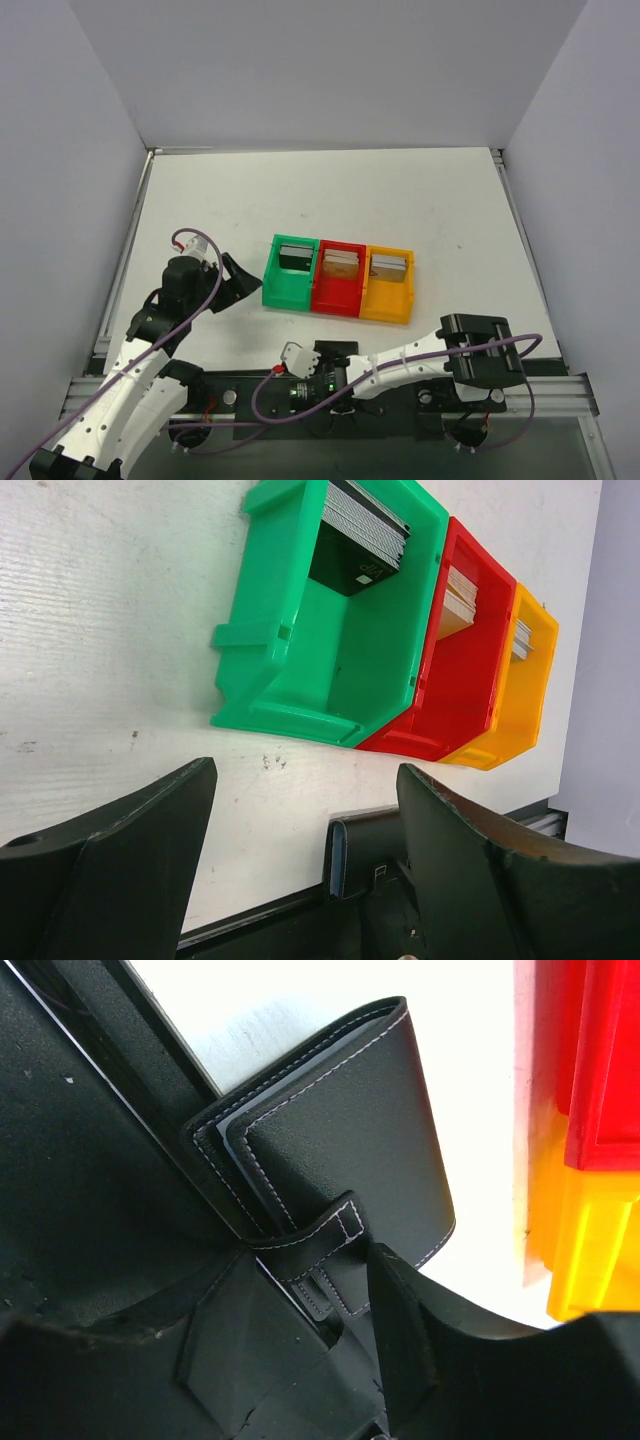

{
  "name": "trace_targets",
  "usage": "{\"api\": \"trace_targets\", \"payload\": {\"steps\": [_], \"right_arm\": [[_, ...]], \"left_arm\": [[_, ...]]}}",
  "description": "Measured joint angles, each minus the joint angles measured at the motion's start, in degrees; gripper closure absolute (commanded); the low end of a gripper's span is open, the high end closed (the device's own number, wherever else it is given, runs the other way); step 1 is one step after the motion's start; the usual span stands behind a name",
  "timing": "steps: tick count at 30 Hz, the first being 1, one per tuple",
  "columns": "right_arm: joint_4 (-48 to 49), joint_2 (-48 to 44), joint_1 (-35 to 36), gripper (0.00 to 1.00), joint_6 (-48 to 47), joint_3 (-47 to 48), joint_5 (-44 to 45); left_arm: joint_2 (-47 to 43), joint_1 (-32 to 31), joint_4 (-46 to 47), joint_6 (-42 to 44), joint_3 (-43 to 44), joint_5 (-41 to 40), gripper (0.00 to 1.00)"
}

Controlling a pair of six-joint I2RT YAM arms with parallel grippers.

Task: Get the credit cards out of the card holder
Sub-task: Pick up the card holder from the corner of the board.

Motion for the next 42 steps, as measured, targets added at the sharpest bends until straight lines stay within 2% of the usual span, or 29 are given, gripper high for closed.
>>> {"api": "trace_targets", "payload": {"steps": [7, 9, 12, 23, 27, 31, 34, 39, 42], "right_arm": [[-0.42, 0.55, 0.00, 0.78, 0.15, 0.20, 0.39], [-0.74, 0.52, 0.00, 0.89, 0.31, 0.20, 0.81], [-1.88, 0.15, 0.00, 1.00, 0.63, 0.44, 1.68], [-7.48, -10.78, -0.07, 1.00, 3.58, 5.46, 2.01], [-7.58, -17.59, -2.43, 1.00, 3.69, 7.17, -0.15], [-6.36, -24.55, -9.55, 1.00, 2.91, 10.16, -5.16], [-2.58, -31.50, -19.34, 1.00, 2.45, 10.67, -13.73], [9.46, -41.33, -39.78, 1.00, 4.46, 5.60, -35.21], [16.92, -43.36, -44.87, 1.00, 7.39, 1.88, -46.23]], "left_arm": [[0.02, 0.00, 0.00, 0.00, 0.00, 0.00, 0.17], [0.07, 0.00, 0.00, 0.04, 0.00, 0.00, 0.17], [0.24, 0.00, 0.00, 0.15, 0.00, 0.00, 0.17], [1.36, 0.00, 0.02, 0.26, 0.04, -0.02, 0.17], [1.62, 0.02, -0.04, 0.81, 0.98, -0.52, 0.15], [1.49, 1.01, 0.81, 0.98, 4.37, -0.94, 0.13], [-0.33, 1.75, 6.05, 0.79, 5.42, 0.02, 0.13], [-1.29, 1.95, 21.31, -2.10, 4.63, 8.00, 0.13], [0.96, 1.99, 34.60, -6.99, 1.40, 15.69, 0.13]]}}
